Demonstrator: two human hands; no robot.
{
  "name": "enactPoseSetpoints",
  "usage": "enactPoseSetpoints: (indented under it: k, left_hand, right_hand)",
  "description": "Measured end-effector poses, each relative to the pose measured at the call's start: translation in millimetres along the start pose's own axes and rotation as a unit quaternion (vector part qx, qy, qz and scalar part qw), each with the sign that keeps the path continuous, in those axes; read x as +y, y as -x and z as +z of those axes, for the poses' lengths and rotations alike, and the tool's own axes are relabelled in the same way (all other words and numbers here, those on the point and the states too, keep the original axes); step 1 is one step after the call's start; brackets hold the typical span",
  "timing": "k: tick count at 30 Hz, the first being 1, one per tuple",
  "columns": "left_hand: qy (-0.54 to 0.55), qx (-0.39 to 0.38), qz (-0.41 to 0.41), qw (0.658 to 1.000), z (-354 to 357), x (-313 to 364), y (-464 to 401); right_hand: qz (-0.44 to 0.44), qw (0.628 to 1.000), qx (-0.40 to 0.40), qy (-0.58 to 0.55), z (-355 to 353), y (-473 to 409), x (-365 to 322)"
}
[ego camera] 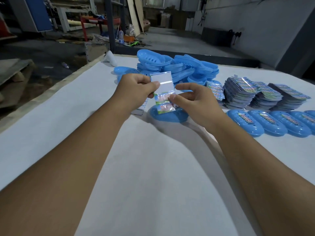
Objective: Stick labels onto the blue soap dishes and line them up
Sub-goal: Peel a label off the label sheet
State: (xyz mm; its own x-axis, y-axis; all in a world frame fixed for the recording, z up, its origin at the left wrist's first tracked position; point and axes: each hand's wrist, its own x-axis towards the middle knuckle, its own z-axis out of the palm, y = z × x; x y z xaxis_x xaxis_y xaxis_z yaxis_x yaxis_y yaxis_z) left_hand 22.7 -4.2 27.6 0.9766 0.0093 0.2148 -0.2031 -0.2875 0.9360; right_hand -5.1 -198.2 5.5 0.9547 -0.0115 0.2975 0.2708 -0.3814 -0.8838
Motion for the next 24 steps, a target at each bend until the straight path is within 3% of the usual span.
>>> enactPoseSetpoints:
  k: [15,20,24]
  left_hand:
    - [-0.009,-0.059,0.021,0.998,7.1,4.1,10.0]
    - [-0.007,-0.084,0.037,0.996,8.2,1.7,11.6]
    - [-0.013,-0.089,0.062,0.994,9.8,1.4,13.4]
  right_hand:
    - [0.058,0.994,0.058,-0.071,-5.2,-1.2,-3.3]
    - [0.004,0.990,0.110,0.090,-2.1,-0.9,1.8]
    - [-0.031,0.994,0.064,0.077,1.9,3.4,-0.8]
